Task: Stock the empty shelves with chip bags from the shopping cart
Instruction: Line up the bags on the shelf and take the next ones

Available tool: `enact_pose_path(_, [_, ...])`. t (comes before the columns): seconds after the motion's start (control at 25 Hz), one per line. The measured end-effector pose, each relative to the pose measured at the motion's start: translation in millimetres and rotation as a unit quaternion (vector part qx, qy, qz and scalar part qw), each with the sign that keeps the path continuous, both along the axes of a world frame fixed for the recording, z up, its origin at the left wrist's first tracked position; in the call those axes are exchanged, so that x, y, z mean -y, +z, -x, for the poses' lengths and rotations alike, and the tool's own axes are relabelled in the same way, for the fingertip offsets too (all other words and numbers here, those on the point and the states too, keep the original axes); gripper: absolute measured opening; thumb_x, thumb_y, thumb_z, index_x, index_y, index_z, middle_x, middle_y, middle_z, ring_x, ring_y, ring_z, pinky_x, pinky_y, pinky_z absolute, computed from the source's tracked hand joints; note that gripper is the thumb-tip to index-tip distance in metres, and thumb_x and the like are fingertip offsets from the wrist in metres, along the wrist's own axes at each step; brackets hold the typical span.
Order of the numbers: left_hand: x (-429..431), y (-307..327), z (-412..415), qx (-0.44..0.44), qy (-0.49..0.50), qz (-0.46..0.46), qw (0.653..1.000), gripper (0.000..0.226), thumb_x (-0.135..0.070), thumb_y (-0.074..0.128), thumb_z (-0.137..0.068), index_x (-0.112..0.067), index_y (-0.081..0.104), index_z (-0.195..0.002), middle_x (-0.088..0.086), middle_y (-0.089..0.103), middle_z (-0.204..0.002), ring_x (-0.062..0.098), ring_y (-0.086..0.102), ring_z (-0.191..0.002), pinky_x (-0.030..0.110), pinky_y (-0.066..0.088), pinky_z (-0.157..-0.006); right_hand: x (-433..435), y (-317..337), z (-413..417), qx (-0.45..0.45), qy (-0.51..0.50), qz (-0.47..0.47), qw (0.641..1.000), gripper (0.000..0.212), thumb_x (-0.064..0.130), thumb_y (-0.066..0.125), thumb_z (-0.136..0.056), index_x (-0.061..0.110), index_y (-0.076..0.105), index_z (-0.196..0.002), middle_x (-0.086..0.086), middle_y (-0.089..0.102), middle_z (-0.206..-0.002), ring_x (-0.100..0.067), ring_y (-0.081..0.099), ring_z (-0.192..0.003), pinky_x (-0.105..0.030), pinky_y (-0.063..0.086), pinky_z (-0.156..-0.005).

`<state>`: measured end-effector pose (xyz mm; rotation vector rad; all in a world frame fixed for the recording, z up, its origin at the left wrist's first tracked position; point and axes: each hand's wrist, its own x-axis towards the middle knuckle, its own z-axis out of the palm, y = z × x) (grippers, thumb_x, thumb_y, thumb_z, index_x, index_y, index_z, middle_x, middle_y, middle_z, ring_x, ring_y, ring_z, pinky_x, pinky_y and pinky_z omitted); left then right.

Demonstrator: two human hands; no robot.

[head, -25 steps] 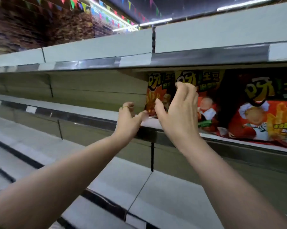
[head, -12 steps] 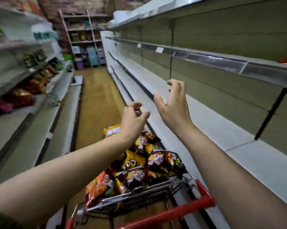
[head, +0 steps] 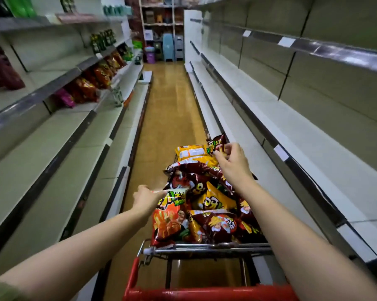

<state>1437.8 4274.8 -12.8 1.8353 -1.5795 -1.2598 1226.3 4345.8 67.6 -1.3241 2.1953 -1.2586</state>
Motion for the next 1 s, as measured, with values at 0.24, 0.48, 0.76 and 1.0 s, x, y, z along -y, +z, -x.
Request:
enact_pose_path(0.24, [14.2, -71.3, -9.9, -0.034, -0.02, -0.18, 0.983, 0.077, -0.041, 0.08, -0.067, 0.005, 0.045, -0.118, 0.016, 0.061, -0.117, 0.031, 0.059, -0.11, 0.04, 0.046, -0.094, 43.6, -57.3, -12.8, 0.037, 0.03, -0.109, 0.993, 0.038, 0.031, 0.052, -0.093, 0.005, 0.045, -0.121, -0.008, 0.052, -0.113, -0.021, 0.051, -0.101, -0.025, 0.033, -0.075])
enact_pose_path(0.48, [13.6, -93.6, -1.6, -0.088, -0.011, -0.189, 0.978, 0.051, -0.031, 0.081, -0.069, -0.009, 0.056, -0.108, 0.012, 0.066, -0.111, 0.03, 0.064, -0.101, 0.044, 0.05, -0.094, 51.6, -87.4, -33.0, 0.029, 0.07, -0.172, 0.982, 0.041, 0.031, 0.051, -0.094, 0.005, 0.043, -0.125, -0.009, 0.049, -0.12, -0.023, 0.05, -0.108, -0.032, 0.04, -0.086])
enact_pose_path(0.76, [-4.4, -56.0, -6.2, -0.158, 0.013, -0.069, 0.985, 0.064, -0.026, 0.082, -0.069, -0.01, 0.046, -0.119, 0.006, 0.062, -0.113, 0.023, 0.062, -0.101, 0.045, 0.049, -0.092, 20.1, -74.0, -37.8, 0.049, 0.112, -0.187, 0.975, 0.052, 0.041, 0.05, -0.093, 0.009, 0.04, -0.133, -0.01, 0.05, -0.128, -0.023, 0.05, -0.114, -0.034, 0.042, -0.093])
enact_pose_path(1.0, [-39.4, 49.2, 20.0, -0.308, -0.035, 0.047, 0.95, 0.087, -0.042, 0.088, -0.047, -0.016, 0.046, -0.119, 0.005, 0.065, -0.113, 0.024, 0.066, -0.1, 0.047, 0.052, -0.09, -39.1, -23.5, -43.0, 0.17, 0.196, -0.105, 0.96, 0.07, 0.051, 0.056, -0.087, 0.024, 0.026, -0.144, 0.002, 0.045, -0.141, -0.011, 0.048, -0.12, -0.023, 0.04, -0.096])
